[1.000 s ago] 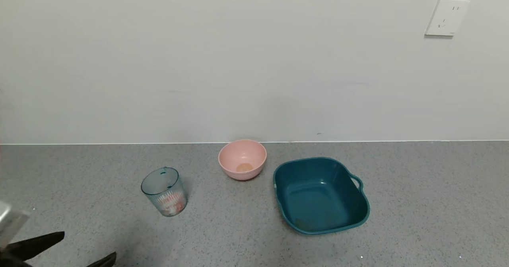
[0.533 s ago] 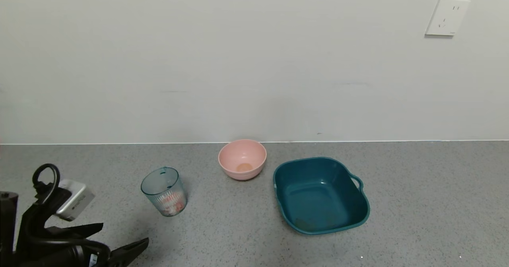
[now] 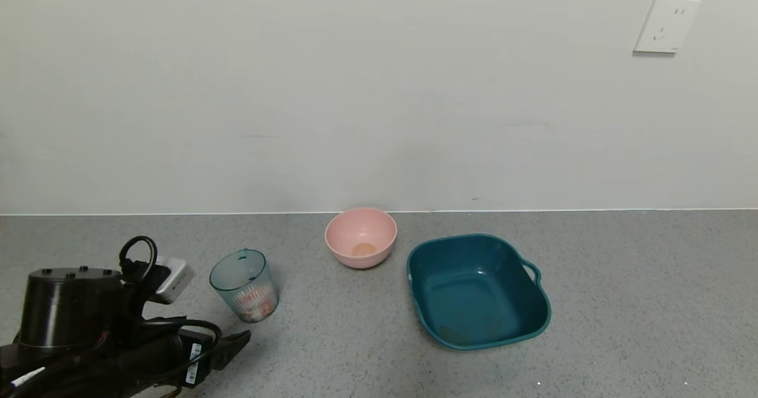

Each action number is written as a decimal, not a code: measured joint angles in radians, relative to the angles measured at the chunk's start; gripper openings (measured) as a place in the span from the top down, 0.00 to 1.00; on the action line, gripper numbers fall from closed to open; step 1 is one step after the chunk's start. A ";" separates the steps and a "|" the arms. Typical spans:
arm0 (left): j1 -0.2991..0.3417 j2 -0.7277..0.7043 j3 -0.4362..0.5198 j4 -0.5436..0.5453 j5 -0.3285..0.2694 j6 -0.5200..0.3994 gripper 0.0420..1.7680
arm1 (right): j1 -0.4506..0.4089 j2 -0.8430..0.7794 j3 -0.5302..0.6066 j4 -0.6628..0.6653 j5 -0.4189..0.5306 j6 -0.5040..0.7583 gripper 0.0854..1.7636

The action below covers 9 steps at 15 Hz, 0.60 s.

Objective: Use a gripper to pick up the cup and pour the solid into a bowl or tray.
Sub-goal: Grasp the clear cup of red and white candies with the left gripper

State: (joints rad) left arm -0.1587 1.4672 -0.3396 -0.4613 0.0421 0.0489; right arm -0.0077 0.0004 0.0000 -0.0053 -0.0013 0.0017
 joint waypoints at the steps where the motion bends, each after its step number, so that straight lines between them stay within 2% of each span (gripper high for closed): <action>1: 0.000 0.030 -0.003 -0.020 0.001 -0.008 0.03 | 0.000 0.000 0.000 0.000 0.000 0.000 0.03; 4: -0.001 0.114 -0.011 -0.103 0.009 -0.019 0.03 | 0.000 0.000 0.000 0.000 -0.001 0.000 0.03; 9: -0.001 0.248 -0.003 -0.278 0.055 -0.044 0.03 | 0.000 0.000 0.000 0.000 0.000 0.000 0.03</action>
State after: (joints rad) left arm -0.1596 1.7151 -0.3430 -0.7389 0.0974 0.0051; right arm -0.0077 0.0004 0.0000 -0.0053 -0.0013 0.0017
